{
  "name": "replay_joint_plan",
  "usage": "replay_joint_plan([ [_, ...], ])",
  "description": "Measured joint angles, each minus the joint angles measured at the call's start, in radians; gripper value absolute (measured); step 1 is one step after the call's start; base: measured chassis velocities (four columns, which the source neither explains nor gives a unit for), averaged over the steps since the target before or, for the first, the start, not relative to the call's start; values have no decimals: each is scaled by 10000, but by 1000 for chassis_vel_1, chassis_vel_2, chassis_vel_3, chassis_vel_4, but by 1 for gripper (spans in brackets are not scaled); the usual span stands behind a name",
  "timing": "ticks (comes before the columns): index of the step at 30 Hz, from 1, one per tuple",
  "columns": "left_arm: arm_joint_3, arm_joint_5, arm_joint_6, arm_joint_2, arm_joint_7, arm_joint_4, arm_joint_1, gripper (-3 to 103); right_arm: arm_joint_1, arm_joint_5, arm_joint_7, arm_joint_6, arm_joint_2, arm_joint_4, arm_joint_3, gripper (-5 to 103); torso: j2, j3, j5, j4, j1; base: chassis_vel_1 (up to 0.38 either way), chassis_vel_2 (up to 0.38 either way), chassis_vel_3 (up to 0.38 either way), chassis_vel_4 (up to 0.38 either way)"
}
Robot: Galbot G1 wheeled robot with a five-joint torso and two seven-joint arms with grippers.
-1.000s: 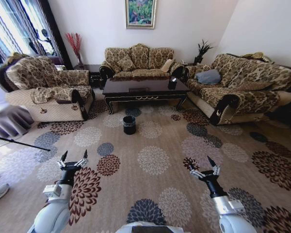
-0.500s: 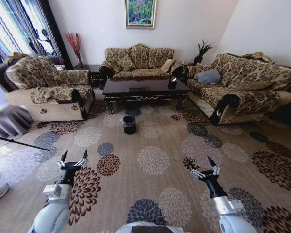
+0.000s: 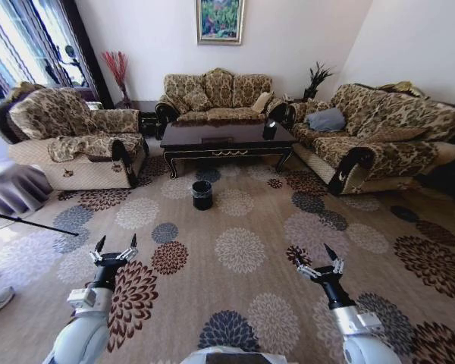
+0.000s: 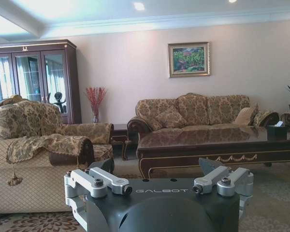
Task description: Move to the front of the table and pick up the trash from the floor, then place it into the trash bin.
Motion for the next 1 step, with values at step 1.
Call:
replay_joint_plan([
  [1,0,0,0,0,0,0,0,100,0,0,0,0,0,0,0,100,-2,-1,0,0,-2,0,0,0,0],
])
